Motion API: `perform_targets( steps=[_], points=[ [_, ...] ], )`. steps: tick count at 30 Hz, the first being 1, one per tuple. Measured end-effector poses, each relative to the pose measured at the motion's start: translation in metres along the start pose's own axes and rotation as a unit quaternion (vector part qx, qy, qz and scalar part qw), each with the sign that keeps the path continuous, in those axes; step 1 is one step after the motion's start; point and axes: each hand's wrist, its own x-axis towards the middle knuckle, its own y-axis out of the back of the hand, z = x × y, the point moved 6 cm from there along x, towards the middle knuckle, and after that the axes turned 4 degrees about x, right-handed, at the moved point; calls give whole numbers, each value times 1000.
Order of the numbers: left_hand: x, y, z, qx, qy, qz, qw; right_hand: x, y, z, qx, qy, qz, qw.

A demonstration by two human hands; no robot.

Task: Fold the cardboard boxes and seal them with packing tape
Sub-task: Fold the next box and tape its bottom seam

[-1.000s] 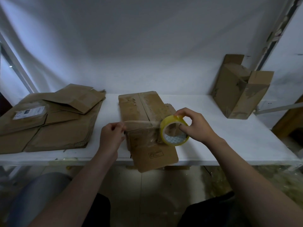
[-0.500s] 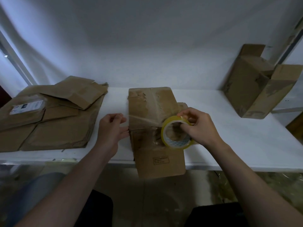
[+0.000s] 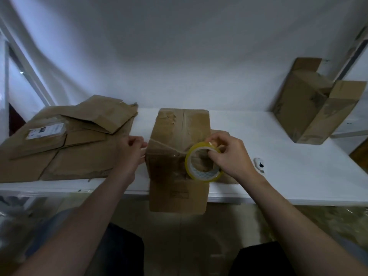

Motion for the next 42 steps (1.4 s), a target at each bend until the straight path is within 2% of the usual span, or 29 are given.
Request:
perform_targets(
  steps=[2,5,9,15,18,22,28,34,42],
  points=[
    [-1,7,-9,6,17,-18,1000,-3,-5,-3,-31,8,-10,999],
    [-1,17,-10,86,-15,-36,996,-7,1,-10,-44,40,-15,998],
    [-6,30,-7,109,-39,-24,993,-18,6,-27,-21,125,-91,988],
    [-15,40,-17,81,-43,13,996,-21,11,-49,-169,202,-153,952],
    [-13,53,-26,50,-19,50,997,-22,27,-45,-224,214,-142,940],
    [-13,55,-37,31,-6,39,999,-31,49,-37,-158,220,-100,957],
    [-14,41,-39,45,-21,30,998,-34,57,-21,-203,217,-112,948],
    [-7,46,-46,39,-15,65,997,-29,59,-1,-253,234,-118,931],
    [6,45,-57,30,-9,67,997,-24,42,15,-246,248,-111,930]
  ],
)
